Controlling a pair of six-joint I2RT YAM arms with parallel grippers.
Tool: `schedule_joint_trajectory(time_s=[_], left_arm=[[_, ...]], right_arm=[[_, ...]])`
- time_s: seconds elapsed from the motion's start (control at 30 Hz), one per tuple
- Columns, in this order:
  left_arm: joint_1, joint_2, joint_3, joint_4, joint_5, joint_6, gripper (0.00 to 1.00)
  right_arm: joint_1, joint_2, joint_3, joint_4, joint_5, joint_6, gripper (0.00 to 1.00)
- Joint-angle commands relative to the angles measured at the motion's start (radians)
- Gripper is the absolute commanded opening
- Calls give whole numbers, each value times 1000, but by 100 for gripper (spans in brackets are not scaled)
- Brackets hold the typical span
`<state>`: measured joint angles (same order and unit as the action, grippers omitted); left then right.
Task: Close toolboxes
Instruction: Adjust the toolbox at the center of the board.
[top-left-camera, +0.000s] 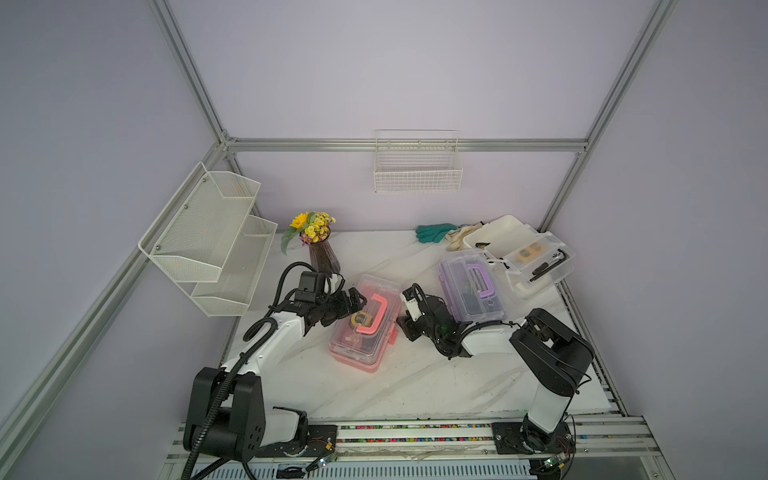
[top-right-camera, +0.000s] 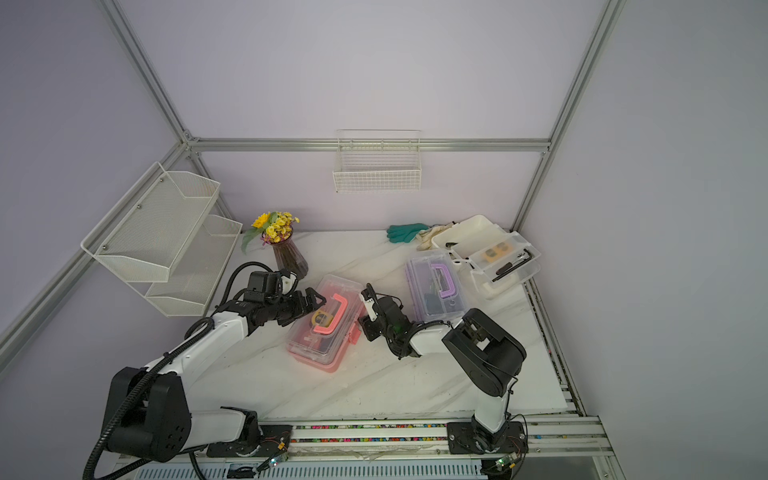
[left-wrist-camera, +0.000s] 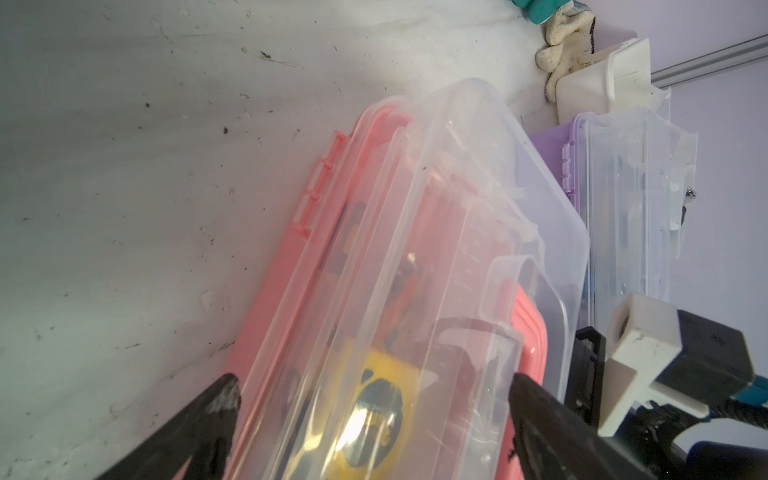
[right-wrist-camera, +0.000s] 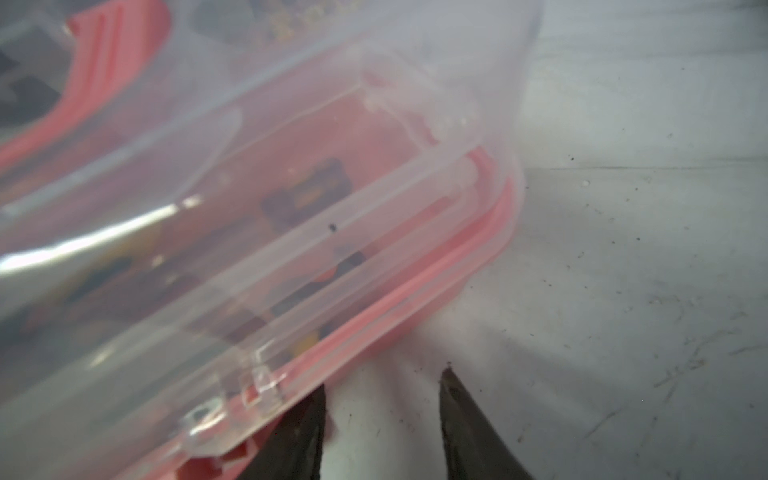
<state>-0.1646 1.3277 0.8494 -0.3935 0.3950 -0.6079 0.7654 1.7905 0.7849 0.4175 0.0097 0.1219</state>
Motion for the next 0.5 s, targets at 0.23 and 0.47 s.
schedule_joint_trajectory(time_s=[0.23, 0.47], left_arm=[[10, 42, 75, -28, -24, 65, 100], [10, 41, 53, -28, -44, 68, 100]], right_arm=[[-2, -83, -198, 154, -90, -41, 74], [25, -53, -306, 433, -178, -201, 74]])
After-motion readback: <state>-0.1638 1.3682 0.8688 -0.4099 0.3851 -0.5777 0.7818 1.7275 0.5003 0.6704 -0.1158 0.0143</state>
